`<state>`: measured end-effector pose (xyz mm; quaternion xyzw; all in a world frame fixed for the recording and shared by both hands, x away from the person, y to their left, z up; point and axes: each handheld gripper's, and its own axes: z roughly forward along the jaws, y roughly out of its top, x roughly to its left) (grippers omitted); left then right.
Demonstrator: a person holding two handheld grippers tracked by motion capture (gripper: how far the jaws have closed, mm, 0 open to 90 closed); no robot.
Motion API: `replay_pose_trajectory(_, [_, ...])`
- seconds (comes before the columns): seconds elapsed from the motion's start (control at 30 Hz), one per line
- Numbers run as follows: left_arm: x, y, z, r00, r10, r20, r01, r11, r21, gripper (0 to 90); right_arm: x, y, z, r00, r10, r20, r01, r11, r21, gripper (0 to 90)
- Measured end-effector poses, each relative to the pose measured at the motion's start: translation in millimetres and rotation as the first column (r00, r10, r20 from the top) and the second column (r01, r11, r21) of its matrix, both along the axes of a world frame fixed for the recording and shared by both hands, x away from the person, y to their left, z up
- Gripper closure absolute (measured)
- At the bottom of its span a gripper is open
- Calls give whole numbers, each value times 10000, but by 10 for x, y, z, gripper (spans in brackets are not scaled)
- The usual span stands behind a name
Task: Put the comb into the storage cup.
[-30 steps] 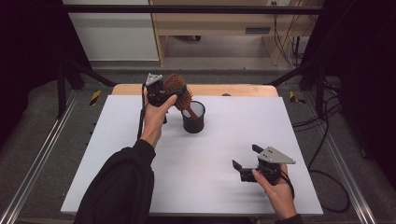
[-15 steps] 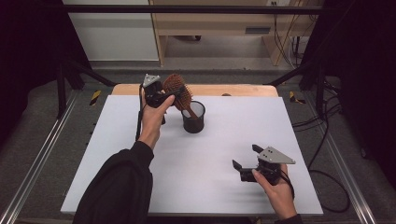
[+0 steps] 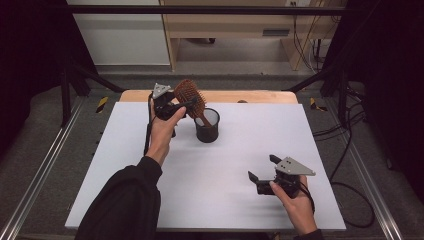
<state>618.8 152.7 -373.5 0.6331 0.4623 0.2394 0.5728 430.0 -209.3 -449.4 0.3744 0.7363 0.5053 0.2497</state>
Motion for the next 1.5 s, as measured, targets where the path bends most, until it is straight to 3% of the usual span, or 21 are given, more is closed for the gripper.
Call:
replay_pose_trajectory(0.37, [-84,34,33,9999,-92,56,92,10000,-32,52,6,3,-9,10000,9,-13,-9,10000,-29,46])
replay_pose_trajectory(0.93, [-205,129,14,9999,23,125,-24,9999,105,50,0,1,3,9998,170,-61,-168,9993,320,41])
replay_pose_trajectory(1.5, [-312,146,35,9991,-56,430,47,9998,197,42,-2,-1,5,9998,155,-79,-152,9992,378,39])
